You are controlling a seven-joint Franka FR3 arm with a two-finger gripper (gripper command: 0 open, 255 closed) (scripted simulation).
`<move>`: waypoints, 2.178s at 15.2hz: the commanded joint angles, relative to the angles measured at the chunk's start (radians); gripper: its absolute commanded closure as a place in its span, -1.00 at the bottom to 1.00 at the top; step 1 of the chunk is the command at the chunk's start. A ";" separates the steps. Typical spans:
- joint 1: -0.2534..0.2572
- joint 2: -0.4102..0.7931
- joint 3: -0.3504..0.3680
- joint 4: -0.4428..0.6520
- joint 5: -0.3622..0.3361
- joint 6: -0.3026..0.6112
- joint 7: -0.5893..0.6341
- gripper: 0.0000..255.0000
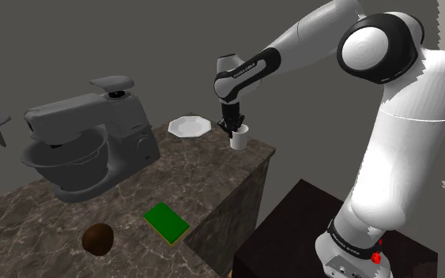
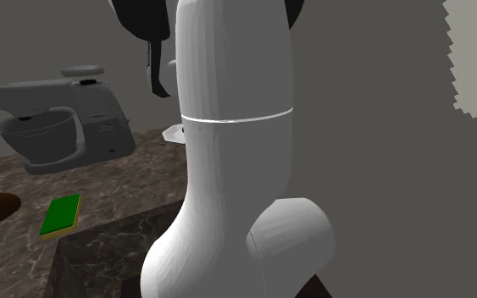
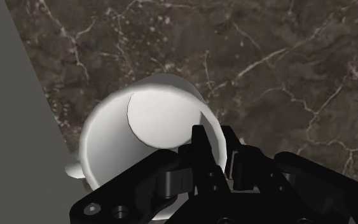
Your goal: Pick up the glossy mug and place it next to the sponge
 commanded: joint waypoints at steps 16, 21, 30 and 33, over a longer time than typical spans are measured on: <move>0.002 -0.069 0.000 0.094 -0.002 -0.162 -0.006 1.00; 0.003 -0.087 0.001 0.140 -0.002 -0.226 -0.009 1.00; 0.004 -0.106 0.001 0.237 -0.002 -0.343 -0.014 1.00; 0.004 -0.109 0.001 0.275 -0.001 -0.383 -0.016 1.00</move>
